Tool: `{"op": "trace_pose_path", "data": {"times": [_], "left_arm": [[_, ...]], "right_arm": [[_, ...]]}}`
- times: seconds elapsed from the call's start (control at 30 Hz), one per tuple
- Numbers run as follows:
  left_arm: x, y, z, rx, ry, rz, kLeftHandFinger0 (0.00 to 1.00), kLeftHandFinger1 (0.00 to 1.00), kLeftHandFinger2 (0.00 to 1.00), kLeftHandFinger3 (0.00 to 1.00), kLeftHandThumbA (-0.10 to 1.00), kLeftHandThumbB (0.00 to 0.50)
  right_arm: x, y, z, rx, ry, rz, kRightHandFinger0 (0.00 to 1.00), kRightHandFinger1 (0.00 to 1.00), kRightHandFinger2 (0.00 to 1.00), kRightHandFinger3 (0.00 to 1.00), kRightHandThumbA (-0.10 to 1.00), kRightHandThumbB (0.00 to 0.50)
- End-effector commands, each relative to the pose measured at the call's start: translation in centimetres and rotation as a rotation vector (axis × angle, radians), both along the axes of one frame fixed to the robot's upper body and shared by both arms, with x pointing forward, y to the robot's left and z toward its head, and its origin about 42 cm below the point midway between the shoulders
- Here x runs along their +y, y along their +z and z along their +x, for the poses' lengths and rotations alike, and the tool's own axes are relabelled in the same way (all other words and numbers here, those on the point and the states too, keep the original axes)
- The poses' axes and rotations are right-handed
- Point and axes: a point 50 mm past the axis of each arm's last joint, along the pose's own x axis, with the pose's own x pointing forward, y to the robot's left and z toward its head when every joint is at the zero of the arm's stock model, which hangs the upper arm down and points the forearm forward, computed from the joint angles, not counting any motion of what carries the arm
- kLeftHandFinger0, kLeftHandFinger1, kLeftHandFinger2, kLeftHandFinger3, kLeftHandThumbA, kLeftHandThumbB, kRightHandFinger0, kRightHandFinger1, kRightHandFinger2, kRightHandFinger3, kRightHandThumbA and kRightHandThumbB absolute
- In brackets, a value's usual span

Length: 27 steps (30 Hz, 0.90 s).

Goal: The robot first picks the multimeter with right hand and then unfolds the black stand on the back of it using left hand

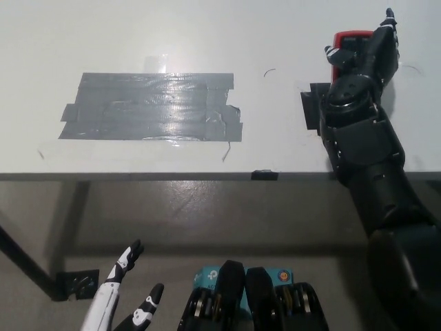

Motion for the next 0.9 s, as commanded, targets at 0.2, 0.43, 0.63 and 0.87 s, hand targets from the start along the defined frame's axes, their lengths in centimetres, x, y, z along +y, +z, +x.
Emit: {"op": "trace_pose_path", "data": {"times": [0.2, 0.43, 0.63, 0.87], "left_arm": [[0.3, 0.6, -0.3, -0.05, -0.016, 0.019, 1.0, 1.0, 1.0, 1.0, 0.72, 0.017], [0.2, 0.8, -0.2, -0.059, -0.017, 0.026, 1.0, 1.0, 1.0, 1.0, 0.72, 0.02], [0.2, 0.8, 0.0, -0.067, -0.025, 0.035, 1.0, 1.0, 1.0, 1.0, 0.72, 0.026], [0.2, 0.9, 0.2, -0.077, -0.028, 0.037, 1.0, 1.0, 1.0, 1.0, 0.73, 0.031]], "right_arm": [[-0.2, 4.8, 0.9, -0.083, -0.034, 0.026, 1.0, 1.0, 1.0, 1.0, 0.87, 0.475], [-0.5, 4.0, 1.2, -0.048, -0.02, 0.068, 1.0, 1.0, 1.0, 1.0, 0.86, 0.479], [-0.5, 3.4, 1.3, -0.035, -0.009, 0.089, 1.0, 1.0, 1.0, 1.0, 0.87, 0.491], [-0.5, 2.3, 1.4, -0.01, 0.021, 0.151, 1.0, 1.0, 1.0, 1.0, 0.86, 0.491]]}}
